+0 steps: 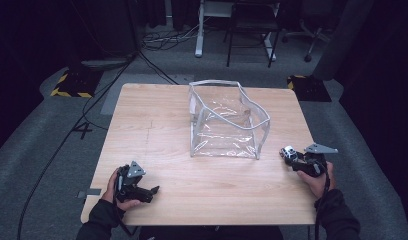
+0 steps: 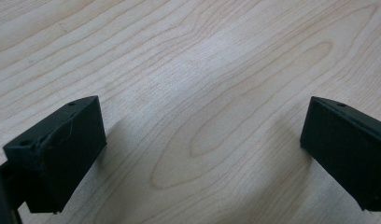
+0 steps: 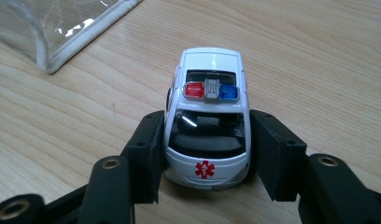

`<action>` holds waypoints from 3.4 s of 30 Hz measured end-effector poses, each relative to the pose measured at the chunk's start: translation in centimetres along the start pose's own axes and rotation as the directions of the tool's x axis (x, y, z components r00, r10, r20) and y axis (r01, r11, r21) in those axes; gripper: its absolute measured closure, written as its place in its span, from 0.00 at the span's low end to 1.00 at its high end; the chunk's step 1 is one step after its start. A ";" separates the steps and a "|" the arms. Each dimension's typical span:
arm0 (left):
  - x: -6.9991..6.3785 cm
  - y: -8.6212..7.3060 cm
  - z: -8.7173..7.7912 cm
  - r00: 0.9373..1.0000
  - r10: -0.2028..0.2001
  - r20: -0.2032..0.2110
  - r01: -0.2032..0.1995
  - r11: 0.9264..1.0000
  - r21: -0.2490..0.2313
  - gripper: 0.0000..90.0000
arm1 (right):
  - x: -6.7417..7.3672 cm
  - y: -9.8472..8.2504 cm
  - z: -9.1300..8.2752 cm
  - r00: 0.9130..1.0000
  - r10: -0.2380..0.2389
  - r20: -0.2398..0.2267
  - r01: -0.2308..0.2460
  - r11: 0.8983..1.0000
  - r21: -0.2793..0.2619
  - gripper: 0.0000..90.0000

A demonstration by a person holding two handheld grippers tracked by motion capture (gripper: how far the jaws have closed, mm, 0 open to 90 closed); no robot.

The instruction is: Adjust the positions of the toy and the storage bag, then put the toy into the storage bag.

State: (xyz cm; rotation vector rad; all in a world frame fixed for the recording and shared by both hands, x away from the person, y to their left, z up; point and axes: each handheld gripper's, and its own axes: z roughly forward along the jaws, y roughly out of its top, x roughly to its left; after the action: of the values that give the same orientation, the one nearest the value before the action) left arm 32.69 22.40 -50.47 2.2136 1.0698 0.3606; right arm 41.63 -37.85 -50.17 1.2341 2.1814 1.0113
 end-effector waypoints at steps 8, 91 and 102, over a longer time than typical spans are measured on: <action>0.0 0.0 0.0 1.000 0.003 -0.003 -0.003 1.000 0.000 0.01 | 0.0 0.0 0.0 1.000 0.002 -0.003 -0.002 1.000 -0.001 0.54; 0.0 0.0 -0.1 1.000 -0.009 -0.006 0.009 1.000 0.006 0.01 | 3.1 9.9 -5.2 0.995 -0.082 -0.060 0.066 0.968 -0.241 0.54; 0.0 0.0 -0.1 1.000 -0.010 -0.006 0.010 1.000 0.005 0.01 | 3.1 12.2 -6.0 0.993 -0.105 -0.047 0.089 0.960 -0.264 0.54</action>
State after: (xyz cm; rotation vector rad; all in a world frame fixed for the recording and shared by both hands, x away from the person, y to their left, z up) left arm 32.68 22.44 -50.43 2.2123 1.0853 0.3609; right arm 42.68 -33.41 -36.96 0.9779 2.0492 1.2631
